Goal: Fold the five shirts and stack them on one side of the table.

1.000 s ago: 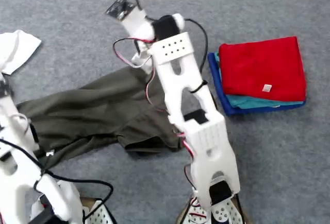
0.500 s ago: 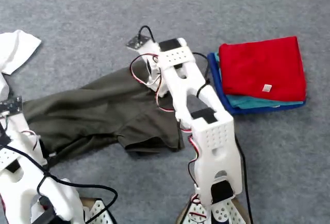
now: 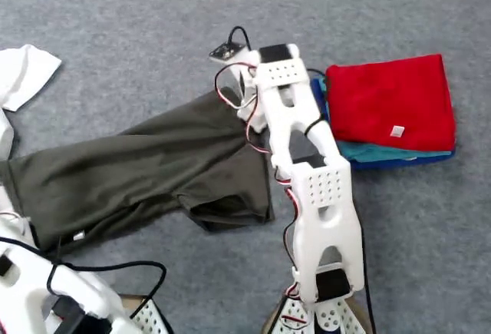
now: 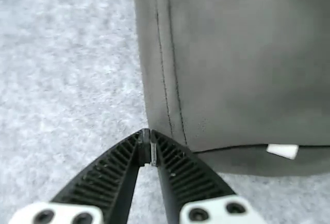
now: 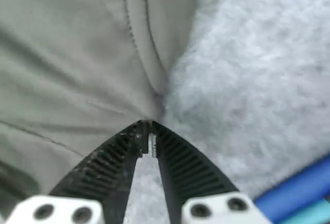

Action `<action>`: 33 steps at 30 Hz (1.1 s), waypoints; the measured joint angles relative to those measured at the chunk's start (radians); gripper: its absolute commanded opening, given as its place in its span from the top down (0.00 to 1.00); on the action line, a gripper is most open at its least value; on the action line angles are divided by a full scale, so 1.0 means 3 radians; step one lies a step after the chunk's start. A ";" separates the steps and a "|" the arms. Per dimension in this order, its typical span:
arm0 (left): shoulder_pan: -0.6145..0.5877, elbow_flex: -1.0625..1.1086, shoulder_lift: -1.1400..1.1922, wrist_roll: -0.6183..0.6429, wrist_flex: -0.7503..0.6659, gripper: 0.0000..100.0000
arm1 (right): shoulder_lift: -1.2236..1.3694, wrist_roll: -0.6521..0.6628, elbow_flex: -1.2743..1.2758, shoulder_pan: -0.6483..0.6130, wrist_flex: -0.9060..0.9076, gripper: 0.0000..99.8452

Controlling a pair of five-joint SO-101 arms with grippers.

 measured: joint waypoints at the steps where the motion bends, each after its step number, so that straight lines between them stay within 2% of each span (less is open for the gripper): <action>1: 0.0000 -0.0107 0.0000 0.0056 0.0128 0.98 | 0.0000 0.0000 -0.0118 0.0000 0.0066 0.96; 7: 0.0066 -0.0793 0.0000 0.0286 0.0767 0.98 | -0.0005 0.0000 -0.0706 -0.0133 0.0501 0.96; 12: 0.0092 -0.0915 0.0000 0.0317 0.0946 0.98 | -0.0143 0.0000 -0.0471 -0.0138 0.0517 1.00; 18: 0.0092 -0.0471 -0.0005 0.0322 0.0527 0.98 | -0.0982 0.0000 0.0701 -0.0143 0.0435 1.00; 22: 0.0251 -0.0092 -0.0005 0.0322 0.0245 0.98 | -0.1606 -0.0005 0.1678 -0.0159 -0.0026 1.00; 26: 0.0491 0.0123 -0.0005 0.0384 0.0184 0.98 | -0.2036 -0.0005 0.2670 -0.0256 -0.0563 1.00; 29: 0.0624 0.0215 -0.0005 0.0486 0.0164 0.98 | -0.2153 -0.0005 0.3294 -0.0338 -0.0941 1.00; 33: 0.0711 0.0343 -0.0005 0.0501 0.0148 0.98 | -0.2158 -0.0051 0.3708 -0.0327 -0.1274 1.00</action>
